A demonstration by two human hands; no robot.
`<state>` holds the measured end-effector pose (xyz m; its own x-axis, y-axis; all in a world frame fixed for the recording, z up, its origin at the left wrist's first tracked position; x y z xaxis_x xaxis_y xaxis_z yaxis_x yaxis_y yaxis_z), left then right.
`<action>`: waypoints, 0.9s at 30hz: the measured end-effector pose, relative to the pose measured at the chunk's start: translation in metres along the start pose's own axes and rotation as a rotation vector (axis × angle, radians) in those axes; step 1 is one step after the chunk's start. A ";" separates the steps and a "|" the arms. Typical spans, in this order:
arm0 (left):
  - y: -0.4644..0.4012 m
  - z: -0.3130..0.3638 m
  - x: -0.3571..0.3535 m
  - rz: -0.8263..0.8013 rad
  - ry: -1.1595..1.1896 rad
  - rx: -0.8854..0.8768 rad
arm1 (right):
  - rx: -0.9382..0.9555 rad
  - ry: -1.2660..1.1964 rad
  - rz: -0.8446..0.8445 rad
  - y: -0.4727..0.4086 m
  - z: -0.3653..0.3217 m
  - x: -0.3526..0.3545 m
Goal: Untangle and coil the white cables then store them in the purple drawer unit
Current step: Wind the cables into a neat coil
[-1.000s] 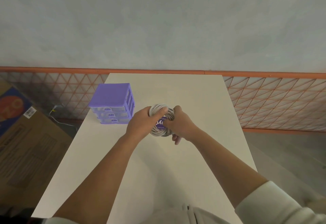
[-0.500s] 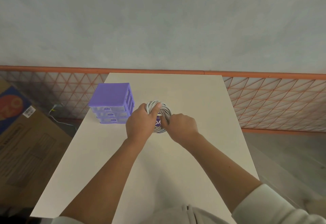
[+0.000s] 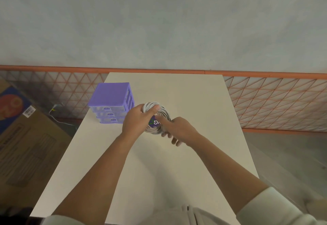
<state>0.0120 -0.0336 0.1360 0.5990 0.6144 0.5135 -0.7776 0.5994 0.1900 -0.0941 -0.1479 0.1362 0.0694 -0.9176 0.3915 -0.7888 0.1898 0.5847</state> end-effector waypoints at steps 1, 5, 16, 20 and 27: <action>0.001 0.002 0.001 -0.012 0.063 0.003 | 0.016 -0.132 -0.024 -0.001 0.000 0.003; 0.006 0.010 -0.001 -0.090 0.282 0.002 | 0.089 -0.249 -0.052 -0.008 0.003 0.017; 0.008 0.015 -0.007 -0.075 0.241 -0.032 | 0.229 -0.738 -0.245 -0.015 0.010 -0.004; 0.008 0.007 -0.011 -0.095 0.229 0.021 | 0.277 -0.722 -0.132 -0.013 0.013 -0.012; 0.019 -0.016 -0.015 -0.299 0.256 0.118 | 0.213 -0.305 -0.221 -0.007 0.024 -0.014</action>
<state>-0.0089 -0.0233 0.1182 0.8184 0.5390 0.1992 -0.5699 0.7169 0.4016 -0.1044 -0.1453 0.1095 0.0927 -0.9953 0.0266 -0.8858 -0.0702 0.4587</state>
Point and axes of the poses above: each hand's wrist, its own y-axis away from the middle knuckle, its own x-axis out of the back of the hand, z = x × y, the point moved 1 cm from there along -y, towards the middle knuckle, and after that the axes turned 15 degrees about -z, right-handed, at the moved point
